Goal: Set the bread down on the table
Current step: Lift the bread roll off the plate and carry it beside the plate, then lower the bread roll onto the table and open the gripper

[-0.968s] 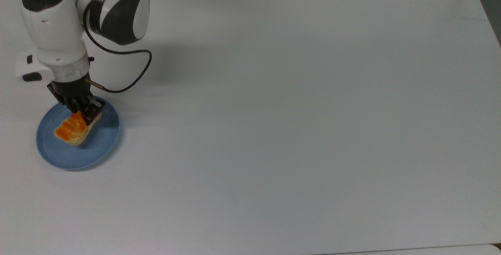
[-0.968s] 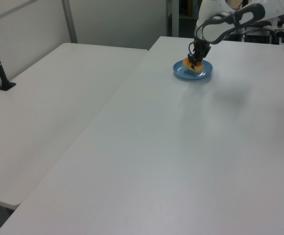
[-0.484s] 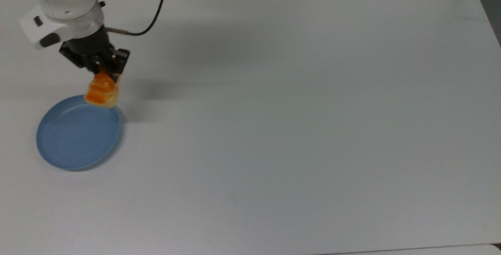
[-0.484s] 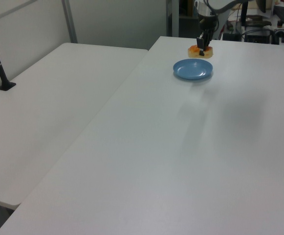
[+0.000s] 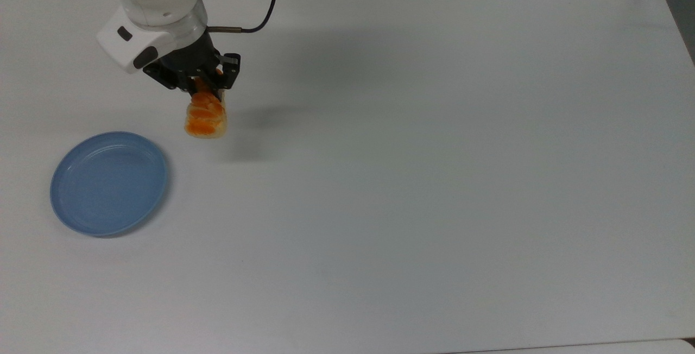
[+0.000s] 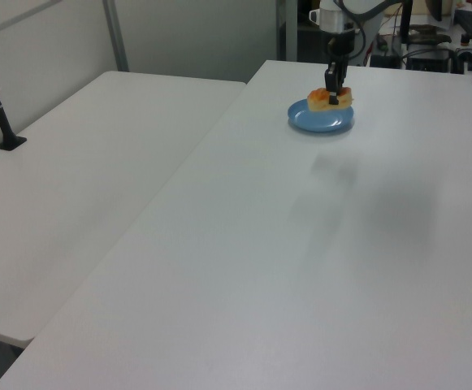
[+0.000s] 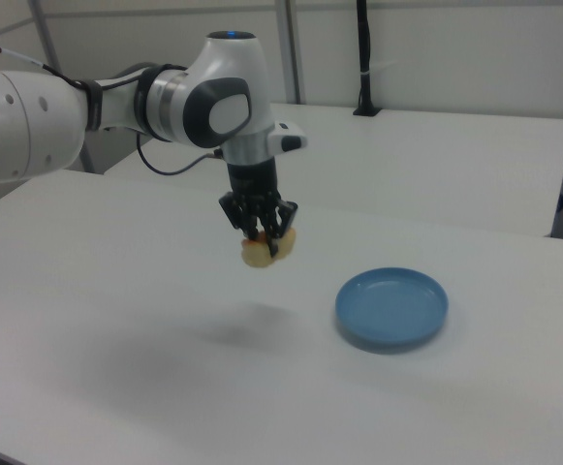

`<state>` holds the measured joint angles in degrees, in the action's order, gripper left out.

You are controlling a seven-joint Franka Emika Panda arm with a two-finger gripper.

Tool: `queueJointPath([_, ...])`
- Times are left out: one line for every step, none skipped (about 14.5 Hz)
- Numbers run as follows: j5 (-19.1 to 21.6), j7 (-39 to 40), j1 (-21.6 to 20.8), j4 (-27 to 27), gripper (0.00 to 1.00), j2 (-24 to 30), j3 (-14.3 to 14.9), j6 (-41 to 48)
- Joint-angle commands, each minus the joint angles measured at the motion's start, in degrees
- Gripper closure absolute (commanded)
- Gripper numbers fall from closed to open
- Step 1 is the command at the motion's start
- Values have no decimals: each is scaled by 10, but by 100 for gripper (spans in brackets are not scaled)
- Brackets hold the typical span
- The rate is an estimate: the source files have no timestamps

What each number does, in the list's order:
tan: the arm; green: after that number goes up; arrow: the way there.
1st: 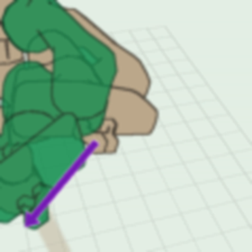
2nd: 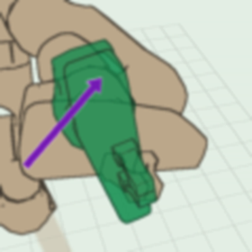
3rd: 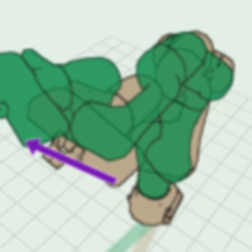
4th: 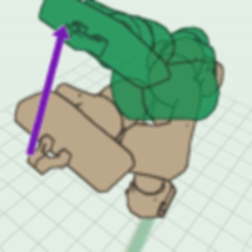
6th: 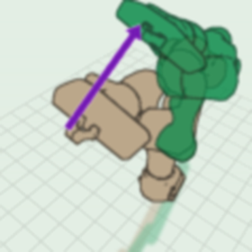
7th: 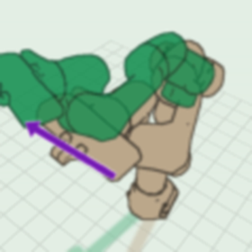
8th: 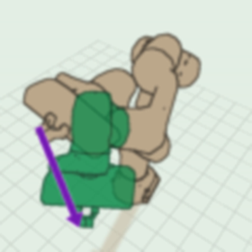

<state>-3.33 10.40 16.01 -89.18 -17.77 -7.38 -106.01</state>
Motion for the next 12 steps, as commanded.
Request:
queueJointPath([-6,122,68,-95,67,72,6,-2])
queueJointPath([-6,145,88,-100,67,77,6,-3])
queueJointPath([-8,167,103,-105,67,79,6,-3])
queueJointPath([-13,197,129,-127,67,84,6,-9])
queueJointPath([-16,216,146,-135,67,83,6,-21])
queueJointPath([-20,238,157,-147,67,80,6,-37])
queueJointPath([-28,260,168,-165,67,77,6,-67])
queueJointPath([-38,269,177,-190,67,74,5,-108])
queueJointPath([-47,269,184,-211,67,70,5,-152])
queueJointPath([-51,269,190,-224,67,60,5,-189])
queueJointPath([-58,269,198,-228,67,45,5,-218])
queueJointPath([-66,269,202,-228,67,36,5,-227])
